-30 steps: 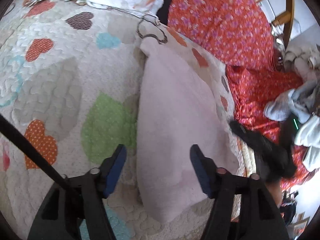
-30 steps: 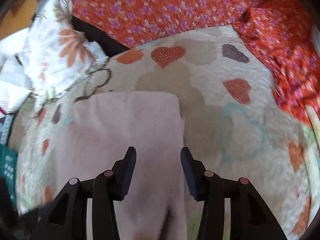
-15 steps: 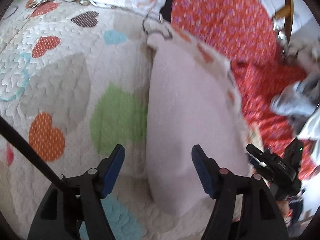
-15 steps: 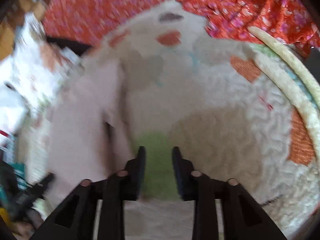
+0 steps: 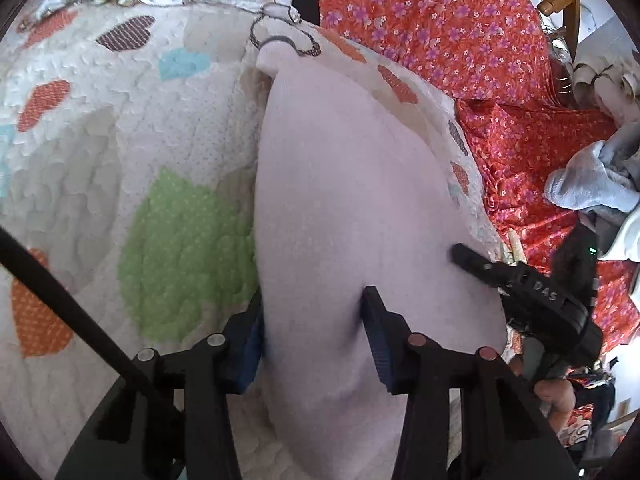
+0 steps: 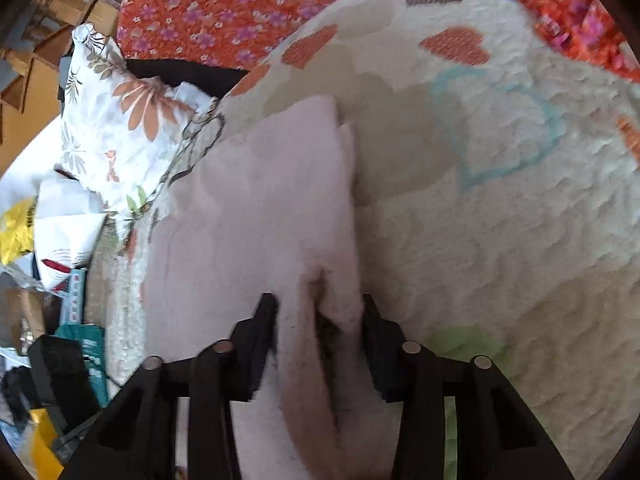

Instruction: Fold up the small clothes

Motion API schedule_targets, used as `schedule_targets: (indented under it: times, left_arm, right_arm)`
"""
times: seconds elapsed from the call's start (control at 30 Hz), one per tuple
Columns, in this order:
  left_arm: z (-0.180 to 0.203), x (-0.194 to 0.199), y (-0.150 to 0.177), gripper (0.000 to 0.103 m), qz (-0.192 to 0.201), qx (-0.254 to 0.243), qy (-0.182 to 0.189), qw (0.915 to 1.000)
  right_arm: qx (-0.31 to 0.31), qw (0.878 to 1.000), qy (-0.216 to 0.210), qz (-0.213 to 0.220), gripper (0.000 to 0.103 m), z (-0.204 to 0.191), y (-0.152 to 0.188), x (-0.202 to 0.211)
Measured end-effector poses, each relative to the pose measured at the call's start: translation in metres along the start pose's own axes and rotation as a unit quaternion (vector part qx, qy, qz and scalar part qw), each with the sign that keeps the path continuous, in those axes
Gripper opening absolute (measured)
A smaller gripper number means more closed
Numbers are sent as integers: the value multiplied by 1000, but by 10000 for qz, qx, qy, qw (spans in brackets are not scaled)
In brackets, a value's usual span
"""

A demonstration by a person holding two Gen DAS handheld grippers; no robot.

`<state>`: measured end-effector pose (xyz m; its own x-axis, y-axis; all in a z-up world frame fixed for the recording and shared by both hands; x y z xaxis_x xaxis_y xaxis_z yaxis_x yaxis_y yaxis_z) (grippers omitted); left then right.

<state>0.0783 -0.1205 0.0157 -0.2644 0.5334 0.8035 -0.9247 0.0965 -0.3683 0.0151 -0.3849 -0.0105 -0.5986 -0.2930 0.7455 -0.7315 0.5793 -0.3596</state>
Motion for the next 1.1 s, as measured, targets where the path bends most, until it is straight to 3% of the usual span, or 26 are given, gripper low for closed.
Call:
schedule_targets:
  times: [0.1, 0.2, 0.27, 0.33, 0.4, 0.47, 0.53, 0.7, 0.8, 0.83, 0.87, 0.97, 1.03, 1.1]
  left_arm:
    - [-2, 10, 13, 45, 18, -39, -180, 9998]
    - [-5, 13, 34, 45, -104, -24, -284, 9995]
    - [-9, 18, 46, 46, -37, -33, -299, 9995]
    - [-11, 23, 56, 48, 75, -97, -375, 9992]
    - [-11, 26, 64, 48, 134, -203, -386, 9990]
    - [-9, 29, 70, 50, 177, -412, -461, 9979]
    - [-8, 32, 74, 50, 222, -556, -513, 9969]
    - [-4, 51, 77, 52, 463, -798, -753, 9929]
    - [7, 86, 80, 60, 1178, -1156, -1313, 9775]
    - [9, 99, 81, 72, 1484, -1222, -1484, 9701]
    - [12, 116, 84, 83, 1871, -1250, -1663, 9601]
    - [15, 163, 97, 103, 2891, -1219, -2034, 9275]
    - [16, 190, 109, 103, 3321, -1139, -2248, 9090]
    - [15, 203, 116, 103, 3451, -1065, -2216, 9058]
  right_arm:
    - [407, 9944, 559, 797, 54, -6, 3, 44]
    - [1219, 9836, 448, 1250, 43, -42, 14, 72]
    - [1450, 9848, -92, 955, 36, -61, 29, 71]
    - [1415, 9881, -471, 378, 31, -65, 47, 55]
    - [1415, 9891, -381, -145, 30, -59, 69, 34]
    - [1524, 9873, 61, -447, 24, -46, 87, 20]
    - [1468, 9883, 174, -376, 16, -34, 95, 25]
    - [744, 9972, 56, -5, 17, -3, 98, 53]
    - [1053, 9926, 422, 436, 27, -14, 102, 69]
    - [1140, 9909, 495, 515, 32, -13, 104, 76]
    - [1243, 9886, 576, 623, 34, -17, 108, 80]
    - [1472, 9830, 723, 826, 38, -29, 117, 87]
    - [1588, 9794, 805, 949, 45, -34, 124, 90]
    - [1638, 9776, 802, 1054, 53, -39, 132, 94]
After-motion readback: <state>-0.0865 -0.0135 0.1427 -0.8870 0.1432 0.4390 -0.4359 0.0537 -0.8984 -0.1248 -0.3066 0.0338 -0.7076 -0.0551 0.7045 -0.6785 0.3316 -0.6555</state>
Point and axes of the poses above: each gripper's, at about its wrist camera, not at the fingertips, and x roughly against the way its jaws point, z to its right, y to its underside, the point moved 3 cm from there along -x, roughly the way its jaws point, and after that the axes turned 3 degrees about -y, right-handed, at the moved point
